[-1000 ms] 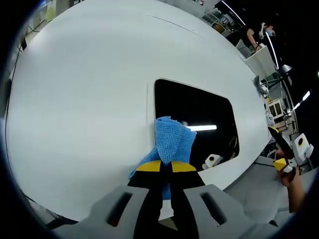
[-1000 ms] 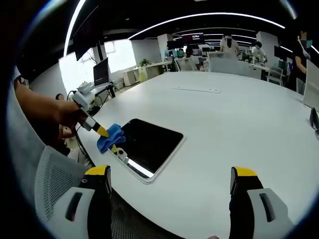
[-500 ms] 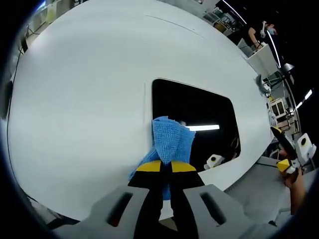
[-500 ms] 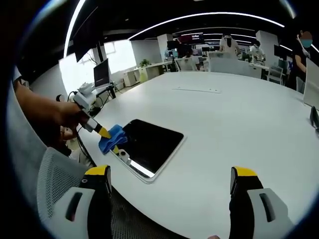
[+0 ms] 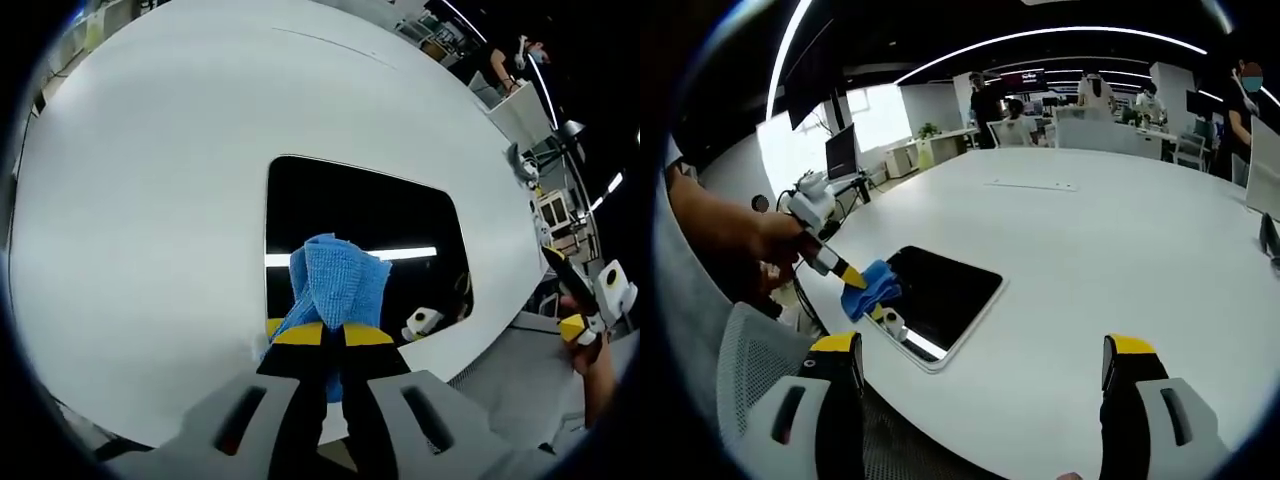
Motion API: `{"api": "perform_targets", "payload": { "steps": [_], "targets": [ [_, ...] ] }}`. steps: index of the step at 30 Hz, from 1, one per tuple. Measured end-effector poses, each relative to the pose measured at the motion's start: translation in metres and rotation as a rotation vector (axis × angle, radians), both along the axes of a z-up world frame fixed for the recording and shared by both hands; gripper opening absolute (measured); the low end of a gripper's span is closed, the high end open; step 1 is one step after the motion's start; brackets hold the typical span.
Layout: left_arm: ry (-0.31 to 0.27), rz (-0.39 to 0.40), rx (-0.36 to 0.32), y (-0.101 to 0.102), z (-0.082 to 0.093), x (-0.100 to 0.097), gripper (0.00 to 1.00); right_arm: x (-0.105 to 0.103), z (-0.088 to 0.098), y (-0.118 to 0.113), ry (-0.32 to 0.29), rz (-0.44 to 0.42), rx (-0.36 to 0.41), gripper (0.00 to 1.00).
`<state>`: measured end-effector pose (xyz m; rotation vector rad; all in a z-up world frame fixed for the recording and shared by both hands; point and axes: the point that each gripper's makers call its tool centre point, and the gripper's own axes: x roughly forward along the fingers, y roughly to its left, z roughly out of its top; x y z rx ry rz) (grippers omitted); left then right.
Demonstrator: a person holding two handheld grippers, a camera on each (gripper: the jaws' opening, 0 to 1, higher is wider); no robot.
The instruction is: Wipe the mirror surface with the cleaning cloth until all visible marks leave the cleaned area.
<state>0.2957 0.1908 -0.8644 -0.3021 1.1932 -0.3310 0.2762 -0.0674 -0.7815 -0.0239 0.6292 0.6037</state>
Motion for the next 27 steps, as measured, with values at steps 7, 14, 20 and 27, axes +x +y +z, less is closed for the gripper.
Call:
{"api": "perform_targets", "payload": {
  "steps": [7,14,20,27],
  "targets": [
    [0.0,-0.009,0.001,-0.008,-0.001,0.003,0.01,-0.003,-0.001,-0.003,0.003,-0.013,0.012,0.99],
    [-0.001,-0.037,-0.006,-0.025,0.0,0.002,0.01,-0.003,-0.003,-0.006,-0.001,0.012,-0.019,0.99],
    [-0.002,-0.049,-0.008,-0.034,0.0,0.005,0.01,-0.005,-0.007,-0.006,0.01,0.021,-0.032,0.99],
    [-0.001,-0.059,-0.012,-0.045,0.0,0.007,0.01,-0.004,-0.005,-0.009,0.014,0.003,-0.015,0.99]
  ]
}}
